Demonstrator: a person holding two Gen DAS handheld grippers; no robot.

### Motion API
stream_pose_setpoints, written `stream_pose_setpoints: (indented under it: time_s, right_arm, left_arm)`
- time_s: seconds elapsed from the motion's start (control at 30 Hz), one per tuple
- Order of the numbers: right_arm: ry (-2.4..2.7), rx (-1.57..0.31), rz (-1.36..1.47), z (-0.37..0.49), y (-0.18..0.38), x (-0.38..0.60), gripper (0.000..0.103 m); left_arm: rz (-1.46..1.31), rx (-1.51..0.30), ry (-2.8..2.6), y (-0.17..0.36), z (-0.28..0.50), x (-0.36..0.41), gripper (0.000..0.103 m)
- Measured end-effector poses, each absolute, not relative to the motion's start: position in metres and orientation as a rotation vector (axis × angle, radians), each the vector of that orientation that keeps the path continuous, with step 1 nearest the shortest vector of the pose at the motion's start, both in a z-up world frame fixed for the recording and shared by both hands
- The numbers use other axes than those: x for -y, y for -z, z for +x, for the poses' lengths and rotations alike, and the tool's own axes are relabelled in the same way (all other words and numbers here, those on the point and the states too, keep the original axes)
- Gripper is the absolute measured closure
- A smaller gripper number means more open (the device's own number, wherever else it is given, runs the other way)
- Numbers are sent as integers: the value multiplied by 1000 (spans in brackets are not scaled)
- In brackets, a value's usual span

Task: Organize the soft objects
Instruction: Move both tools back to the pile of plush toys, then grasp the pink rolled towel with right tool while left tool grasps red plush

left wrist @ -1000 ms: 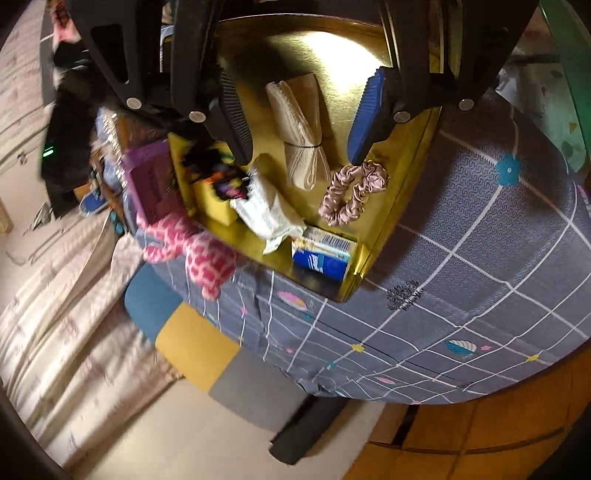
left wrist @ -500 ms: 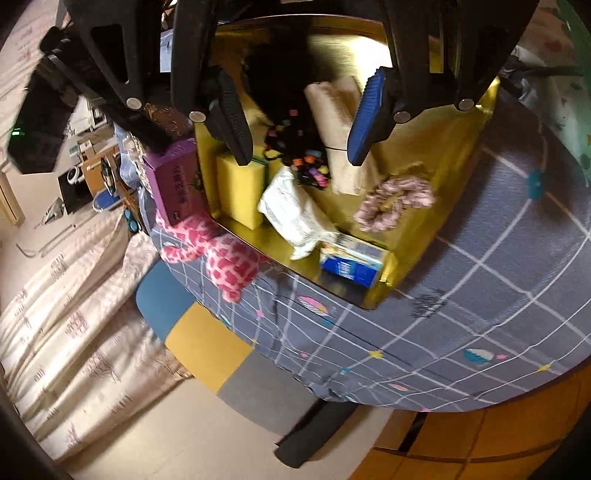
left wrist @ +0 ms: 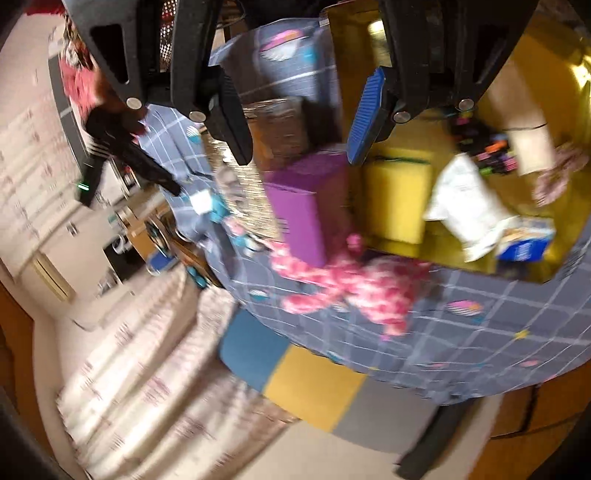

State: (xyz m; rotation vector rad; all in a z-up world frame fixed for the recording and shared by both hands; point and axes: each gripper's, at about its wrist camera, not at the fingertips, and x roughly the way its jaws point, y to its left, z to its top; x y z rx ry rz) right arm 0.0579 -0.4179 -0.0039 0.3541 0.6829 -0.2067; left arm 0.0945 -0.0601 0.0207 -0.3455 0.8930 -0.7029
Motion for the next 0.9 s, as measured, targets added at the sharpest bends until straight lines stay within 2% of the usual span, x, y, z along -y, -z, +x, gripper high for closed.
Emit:
stream_pose_setpoints:
  time_s: [0.2, 0.63, 0.7, 0.73, 0.77, 0.9]
  right_arm:
    - [212, -778, 339, 96, 36, 473, 36]
    - [50, -934, 275, 239, 69, 460, 37]
    - [28, -986, 255, 250, 78, 457, 43]
    - [19, -1007, 261, 254, 84, 457, 55]
    - [2, -1027, 279, 255, 87, 457, 63]
    - [-29, -999, 252, 236, 78, 458, 67]
  left_arm:
    - [-289, -914, 771, -32, 97, 115, 49]
    - [-233, -953, 765, -37, 104, 158, 49]
    - [-229, -964, 762, -36, 108, 162, 49]
    - [-229, -967, 763, -35, 109, 164, 49]
    - [-223, -969, 765, -36, 110, 168, 49]
    - [-190, -972, 785, -40, 112, 186, 49]
